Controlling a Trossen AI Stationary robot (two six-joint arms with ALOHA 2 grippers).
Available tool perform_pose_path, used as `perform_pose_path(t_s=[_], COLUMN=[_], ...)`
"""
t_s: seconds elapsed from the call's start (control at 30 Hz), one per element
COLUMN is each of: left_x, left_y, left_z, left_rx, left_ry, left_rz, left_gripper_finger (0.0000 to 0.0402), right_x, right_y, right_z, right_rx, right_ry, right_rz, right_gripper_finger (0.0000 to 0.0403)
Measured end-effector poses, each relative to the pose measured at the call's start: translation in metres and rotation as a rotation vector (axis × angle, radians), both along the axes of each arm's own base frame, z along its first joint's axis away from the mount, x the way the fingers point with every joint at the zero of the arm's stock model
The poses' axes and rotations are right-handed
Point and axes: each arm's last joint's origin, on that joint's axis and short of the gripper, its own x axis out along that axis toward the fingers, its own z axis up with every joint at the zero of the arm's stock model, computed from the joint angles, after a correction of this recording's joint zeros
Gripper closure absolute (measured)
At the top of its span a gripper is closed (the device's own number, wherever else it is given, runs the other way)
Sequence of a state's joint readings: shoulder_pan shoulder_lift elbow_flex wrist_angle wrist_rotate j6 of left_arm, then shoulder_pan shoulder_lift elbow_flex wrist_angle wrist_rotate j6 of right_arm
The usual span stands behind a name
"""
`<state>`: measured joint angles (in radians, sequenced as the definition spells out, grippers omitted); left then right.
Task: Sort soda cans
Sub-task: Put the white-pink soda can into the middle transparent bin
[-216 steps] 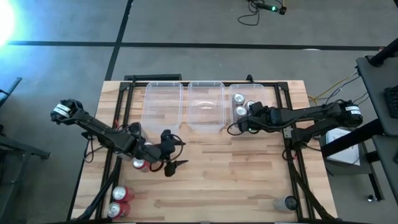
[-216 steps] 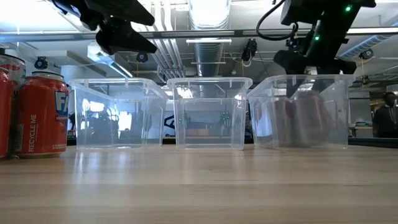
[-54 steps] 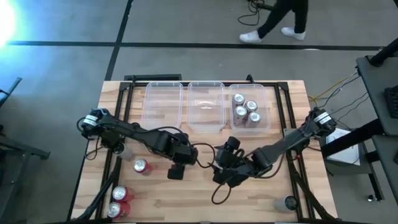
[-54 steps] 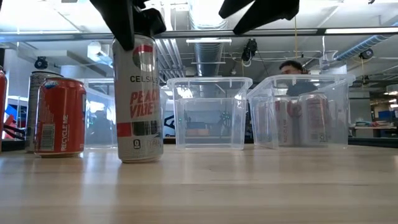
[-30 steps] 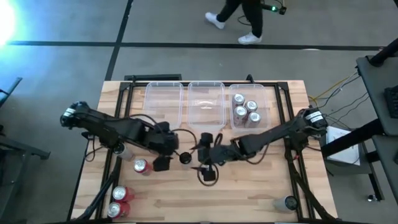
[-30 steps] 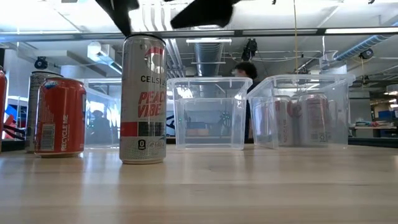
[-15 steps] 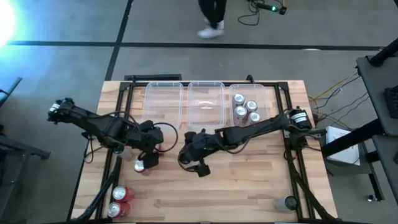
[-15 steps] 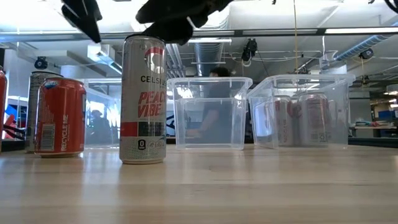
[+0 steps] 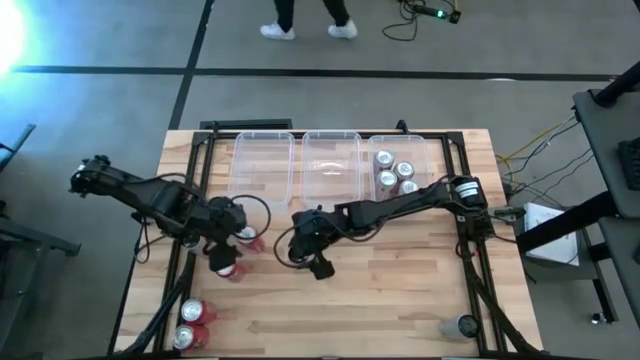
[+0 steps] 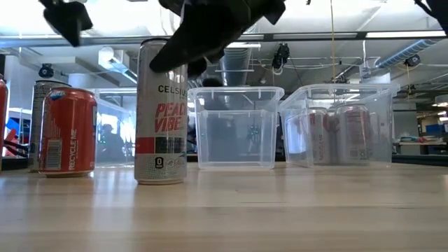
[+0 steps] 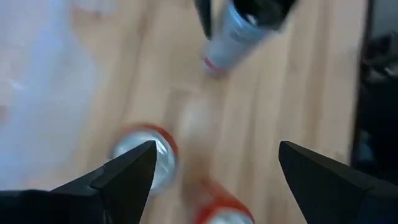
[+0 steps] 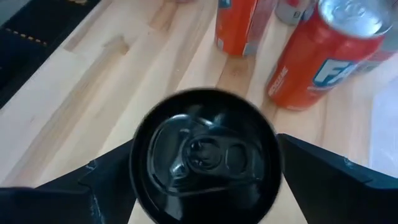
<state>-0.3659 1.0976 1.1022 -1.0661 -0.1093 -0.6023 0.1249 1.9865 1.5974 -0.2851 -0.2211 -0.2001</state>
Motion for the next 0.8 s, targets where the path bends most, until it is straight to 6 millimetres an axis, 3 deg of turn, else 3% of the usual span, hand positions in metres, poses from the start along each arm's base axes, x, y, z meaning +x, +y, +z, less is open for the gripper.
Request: perform_pose_path(t_s=[0.3, 0.43, 0.53, 0.8], left_x=[-0.03, -0.04, -0.049, -0.066], left_y=[0.009, 0.016, 0.021, 0.03], left_z=[0.01, 0.016, 0.019, 0.026], left_rx=[-0.043, 0.03, 0.06, 0.106], left_ry=[0.16, 0.119, 0.098, 0.023], left_rz=[0.058, 0.09, 0.119, 0.198], left_gripper_finger=[0.008, 0.008, 0.008, 0.008], right_x=[0.002, -0.001, -0.006, -0.038], right_y=[0.001, 0.0, -0.001, -0.016], right_z=[0.001, 0.008, 0.032, 0.133], right_rx=[0.017, 0.017, 0.038, -0.073], right_ry=[-0.016, -0.026, -0.034, -0.214], right_rz=[-0.017, -0.036, -0.054, -0.126], right_gripper_finger=[0.0136, 0.0154, 0.0154, 0.0145])
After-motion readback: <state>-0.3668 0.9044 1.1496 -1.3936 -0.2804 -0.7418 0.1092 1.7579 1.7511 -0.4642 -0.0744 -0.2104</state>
